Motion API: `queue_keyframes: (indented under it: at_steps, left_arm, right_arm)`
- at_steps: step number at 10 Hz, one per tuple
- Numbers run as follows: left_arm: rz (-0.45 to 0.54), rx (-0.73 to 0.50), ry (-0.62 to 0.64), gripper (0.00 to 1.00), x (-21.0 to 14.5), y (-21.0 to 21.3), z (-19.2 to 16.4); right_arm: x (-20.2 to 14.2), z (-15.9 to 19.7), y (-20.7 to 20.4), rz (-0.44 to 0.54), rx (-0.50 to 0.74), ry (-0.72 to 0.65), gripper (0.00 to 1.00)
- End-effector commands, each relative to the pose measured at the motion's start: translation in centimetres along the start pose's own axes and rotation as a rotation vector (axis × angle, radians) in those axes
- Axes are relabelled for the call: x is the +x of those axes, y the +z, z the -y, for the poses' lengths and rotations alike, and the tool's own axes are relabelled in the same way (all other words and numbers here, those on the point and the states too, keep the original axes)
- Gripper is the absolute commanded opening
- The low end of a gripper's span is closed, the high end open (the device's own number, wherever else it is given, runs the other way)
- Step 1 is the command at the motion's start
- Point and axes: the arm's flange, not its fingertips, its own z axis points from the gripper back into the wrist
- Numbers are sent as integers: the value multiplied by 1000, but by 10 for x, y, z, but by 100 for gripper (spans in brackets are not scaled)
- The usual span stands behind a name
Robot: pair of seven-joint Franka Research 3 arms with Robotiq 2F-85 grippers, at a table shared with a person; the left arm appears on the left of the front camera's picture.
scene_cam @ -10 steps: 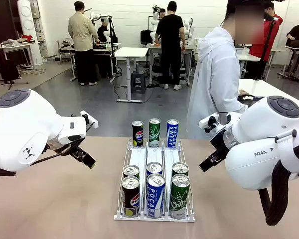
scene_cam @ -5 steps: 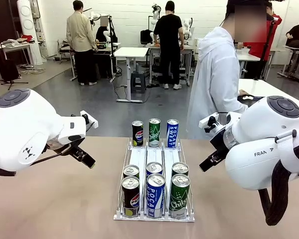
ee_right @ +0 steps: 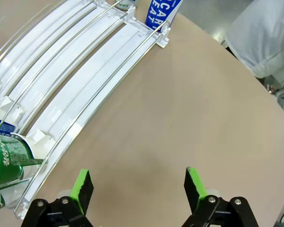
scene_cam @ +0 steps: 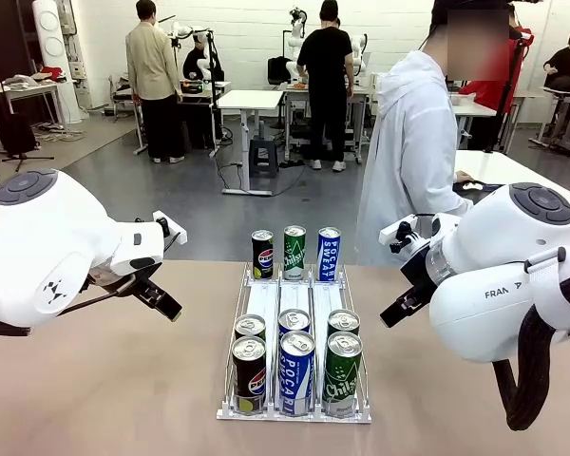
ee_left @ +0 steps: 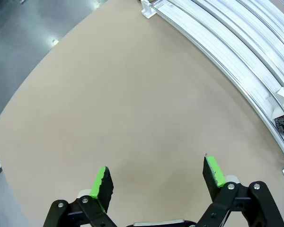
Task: Retrieve and hand over the desired beverage to the person.
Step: Pick up a can of the same type that the person held from the Automatic Can Dispenser.
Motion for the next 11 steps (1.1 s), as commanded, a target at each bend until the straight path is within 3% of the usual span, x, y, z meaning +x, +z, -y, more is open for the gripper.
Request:
queue_keyframes:
  at_steps: [1,11]
  left_arm:
    - [0,0,0,100,0,0,0]
    - [0,0,0,100,0,0,0]
  right_arm:
    - [0,0,0,0,0,0,100]
    - [0,0,0,0,0,0,100]
